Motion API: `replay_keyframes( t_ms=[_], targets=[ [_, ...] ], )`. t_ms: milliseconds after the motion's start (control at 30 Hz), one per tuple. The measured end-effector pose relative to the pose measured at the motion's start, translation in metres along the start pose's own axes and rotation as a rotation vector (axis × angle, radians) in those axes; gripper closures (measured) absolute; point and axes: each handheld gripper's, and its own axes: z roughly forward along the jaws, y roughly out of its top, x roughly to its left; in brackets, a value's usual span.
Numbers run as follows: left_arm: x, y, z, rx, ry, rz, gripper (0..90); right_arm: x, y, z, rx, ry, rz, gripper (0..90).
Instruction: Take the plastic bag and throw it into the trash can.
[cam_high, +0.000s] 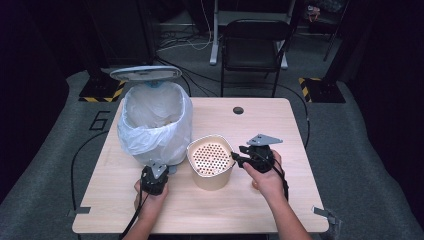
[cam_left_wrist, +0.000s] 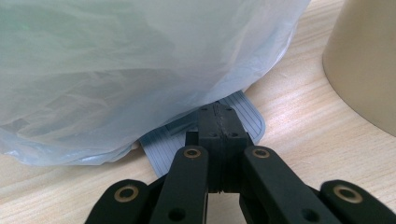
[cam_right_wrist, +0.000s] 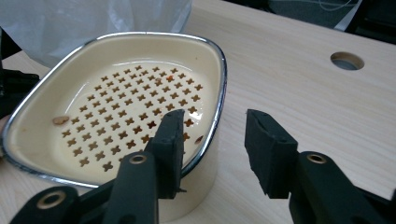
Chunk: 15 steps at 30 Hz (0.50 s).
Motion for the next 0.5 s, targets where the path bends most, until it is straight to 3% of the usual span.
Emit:
replay_keyframes(
  t_ms=[167,500],
  targets=[
    [0.000,0.000,0.000,-0.002,0.002,0.001,90.0,0.002,0.001,0.012,0.038,0.013,0.014,71.9],
    [0.001,0.000,0.000,0.002,0.000,0.000,90.0,0.003,0.005,0.017,0.056,-0.016,0.008,75.6]
  ],
)
